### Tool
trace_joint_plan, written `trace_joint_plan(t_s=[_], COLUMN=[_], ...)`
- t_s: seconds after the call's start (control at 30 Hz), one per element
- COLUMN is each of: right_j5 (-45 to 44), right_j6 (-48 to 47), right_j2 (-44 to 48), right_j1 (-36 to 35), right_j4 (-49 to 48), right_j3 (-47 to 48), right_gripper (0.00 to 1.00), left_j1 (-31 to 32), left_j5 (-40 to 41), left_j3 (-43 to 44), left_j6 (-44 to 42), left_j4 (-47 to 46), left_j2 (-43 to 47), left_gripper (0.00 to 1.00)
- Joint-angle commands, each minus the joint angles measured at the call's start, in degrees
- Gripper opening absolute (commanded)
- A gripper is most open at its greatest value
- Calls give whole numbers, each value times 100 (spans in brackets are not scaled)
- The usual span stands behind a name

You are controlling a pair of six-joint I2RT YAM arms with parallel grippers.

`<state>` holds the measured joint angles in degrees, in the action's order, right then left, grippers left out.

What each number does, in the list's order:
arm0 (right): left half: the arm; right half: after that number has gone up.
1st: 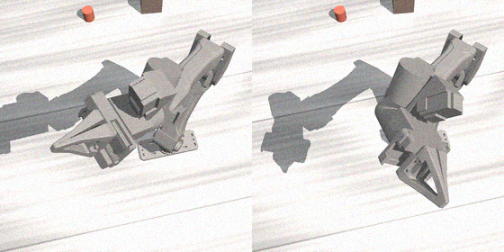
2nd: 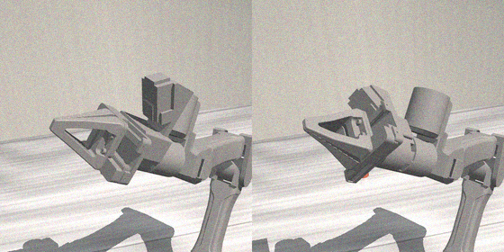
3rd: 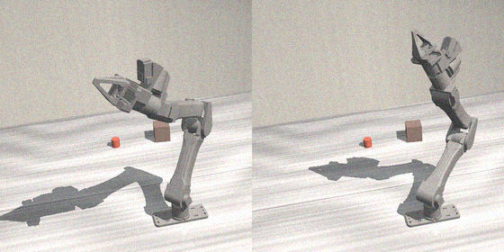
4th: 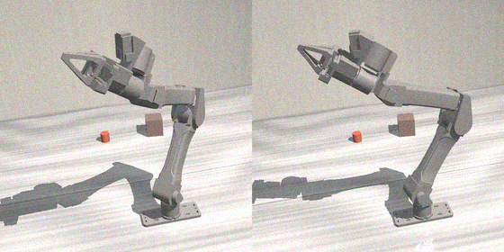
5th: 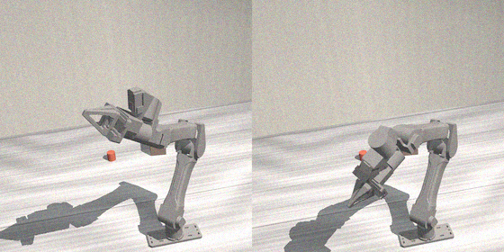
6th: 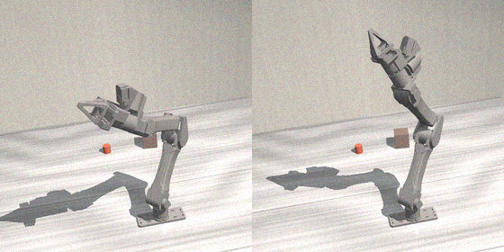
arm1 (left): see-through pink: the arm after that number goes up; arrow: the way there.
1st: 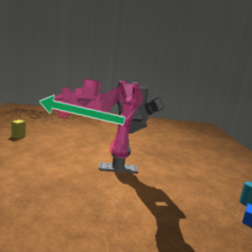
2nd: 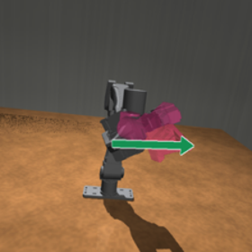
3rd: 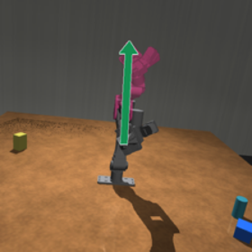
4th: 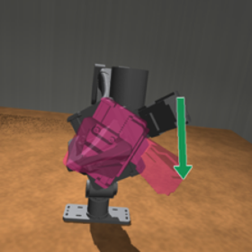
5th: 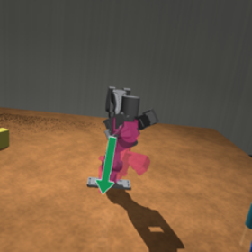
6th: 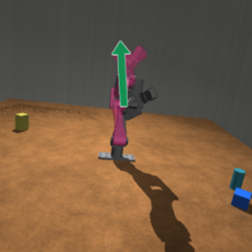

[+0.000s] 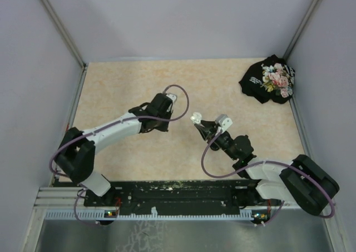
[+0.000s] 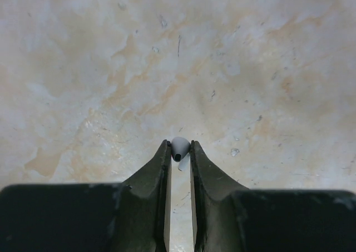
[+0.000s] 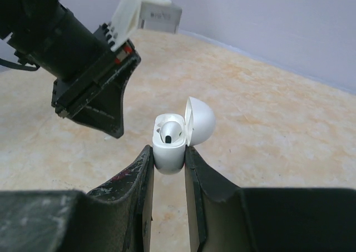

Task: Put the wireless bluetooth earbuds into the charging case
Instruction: Pick up the earbud from the center of the board, then place the earbud in the charging case.

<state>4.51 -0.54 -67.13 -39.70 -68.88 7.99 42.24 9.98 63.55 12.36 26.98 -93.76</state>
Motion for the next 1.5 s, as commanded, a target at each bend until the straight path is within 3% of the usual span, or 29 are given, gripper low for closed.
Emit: trace_joint_plan(t_s=[0.0,0.6,1.03,1.47], right_j5=[269,1369,1913,2065], right_j6=[-79,-243,97,285], right_j2=[102,-176,-244,-307], right_j1=[-2,-11,-11,-12], right_j4=[-328,-1654,-2085,-2391], right_j3=[340,551,954,994], right_gripper=[0,0,0,0], left_j1=[-5,-5,-5,-5], left_j5=[1,-1354,-2807,-3515], left_j3=[-324,-1906,-2186,-2338], left_j6=[-248,-162,398,791], left_j4=[-1091,-4339,-5648,-6363], left_j2=[738,3570,3714,3516], left_gripper=[17,19,21,21])
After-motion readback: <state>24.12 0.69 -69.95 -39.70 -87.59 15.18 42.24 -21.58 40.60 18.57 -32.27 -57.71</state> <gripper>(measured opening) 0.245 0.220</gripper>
